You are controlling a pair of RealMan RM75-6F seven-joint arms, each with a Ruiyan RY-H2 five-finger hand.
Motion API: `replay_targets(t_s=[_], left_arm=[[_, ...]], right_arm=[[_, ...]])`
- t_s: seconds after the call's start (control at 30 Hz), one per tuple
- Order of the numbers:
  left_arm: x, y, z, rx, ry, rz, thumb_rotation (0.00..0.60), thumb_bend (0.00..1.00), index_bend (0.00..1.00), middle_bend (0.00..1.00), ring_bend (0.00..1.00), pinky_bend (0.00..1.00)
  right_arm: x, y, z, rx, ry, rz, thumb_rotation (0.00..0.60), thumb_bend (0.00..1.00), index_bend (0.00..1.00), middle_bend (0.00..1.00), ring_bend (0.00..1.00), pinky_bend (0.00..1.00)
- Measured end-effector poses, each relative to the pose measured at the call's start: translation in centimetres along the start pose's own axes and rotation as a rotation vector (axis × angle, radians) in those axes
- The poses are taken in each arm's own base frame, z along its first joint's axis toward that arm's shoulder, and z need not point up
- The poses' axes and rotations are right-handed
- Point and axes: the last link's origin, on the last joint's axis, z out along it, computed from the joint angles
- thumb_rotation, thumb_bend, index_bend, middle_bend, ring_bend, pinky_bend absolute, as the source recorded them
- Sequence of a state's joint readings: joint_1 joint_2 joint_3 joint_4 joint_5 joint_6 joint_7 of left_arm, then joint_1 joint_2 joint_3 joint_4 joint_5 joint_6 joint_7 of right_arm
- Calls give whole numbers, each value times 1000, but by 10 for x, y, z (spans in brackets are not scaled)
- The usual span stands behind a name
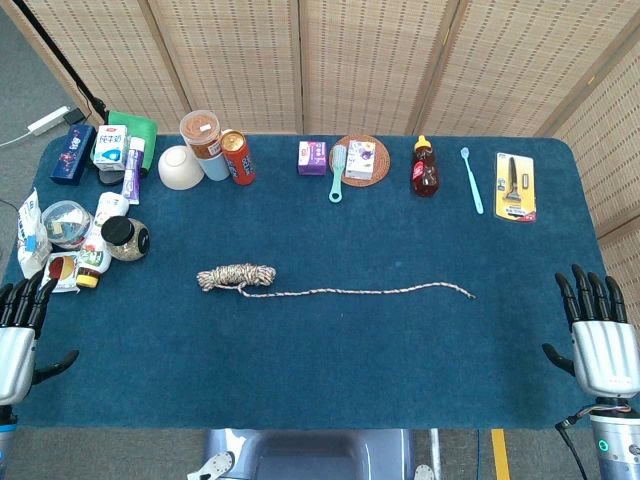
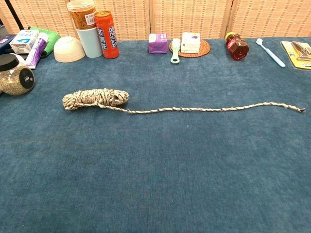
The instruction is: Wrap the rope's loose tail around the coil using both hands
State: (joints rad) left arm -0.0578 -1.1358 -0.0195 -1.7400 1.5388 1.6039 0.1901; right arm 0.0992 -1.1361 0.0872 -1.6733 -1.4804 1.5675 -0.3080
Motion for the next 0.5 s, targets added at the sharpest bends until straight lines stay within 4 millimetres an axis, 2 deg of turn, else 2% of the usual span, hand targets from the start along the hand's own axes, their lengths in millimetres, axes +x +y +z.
replay_targets(t_s=[0.5], left_arm=[[0,4,1,-46,4,-29,600,67,0,0,0,0]], right_arm=[[-4,-8,-2,22,-46,66,600,0,0,0,0,0]])
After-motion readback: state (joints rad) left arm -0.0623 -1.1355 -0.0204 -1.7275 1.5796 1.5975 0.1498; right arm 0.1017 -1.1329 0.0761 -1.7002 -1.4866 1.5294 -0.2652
